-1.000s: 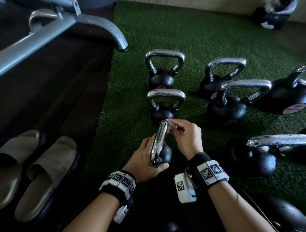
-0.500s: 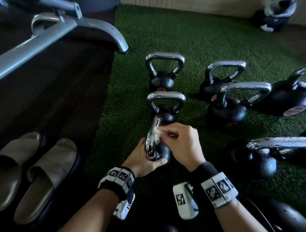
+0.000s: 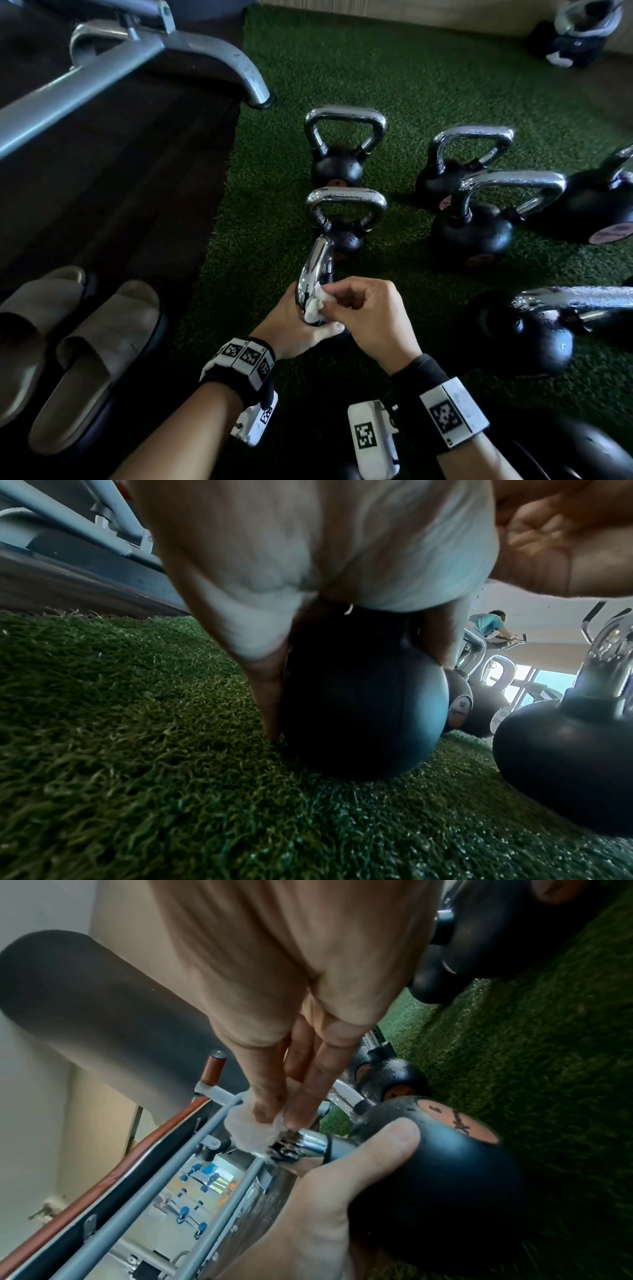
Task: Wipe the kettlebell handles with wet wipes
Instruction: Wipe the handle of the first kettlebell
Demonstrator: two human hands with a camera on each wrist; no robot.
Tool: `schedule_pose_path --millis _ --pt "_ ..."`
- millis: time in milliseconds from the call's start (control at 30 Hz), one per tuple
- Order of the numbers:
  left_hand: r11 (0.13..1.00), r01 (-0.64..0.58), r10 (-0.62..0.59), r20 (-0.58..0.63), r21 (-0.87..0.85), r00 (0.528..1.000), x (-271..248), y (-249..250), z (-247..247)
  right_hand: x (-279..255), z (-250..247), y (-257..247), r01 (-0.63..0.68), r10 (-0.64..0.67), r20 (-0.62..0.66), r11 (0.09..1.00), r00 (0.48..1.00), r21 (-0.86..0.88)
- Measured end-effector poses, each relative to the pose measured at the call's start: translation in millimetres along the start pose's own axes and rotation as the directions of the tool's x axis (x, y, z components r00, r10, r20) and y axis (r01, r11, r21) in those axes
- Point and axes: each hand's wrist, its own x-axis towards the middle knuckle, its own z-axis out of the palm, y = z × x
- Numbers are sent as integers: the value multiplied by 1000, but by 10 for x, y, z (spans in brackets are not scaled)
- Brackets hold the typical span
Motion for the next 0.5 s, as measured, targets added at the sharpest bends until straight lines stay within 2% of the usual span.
schedule_pose_path --millis 100,200,333,500 --pt "1000 -5 5 -12 23 1000 -3 -66 -20 -33 38 65 1 0 15 997 1000 -81" --pt "999 -44 43 -10 -23 999 -37 -55 -37 1 22 84 5 7 76 988 997 -155" --pt "998 -49 49 15 -33 999 11 -95 -4 203 -64 91 -5 25 104 983 994 -185" --pt "995 42 -45 -26 -94 999 8 -319 32 344 -34 117 -53 120 244 963 962 -264"
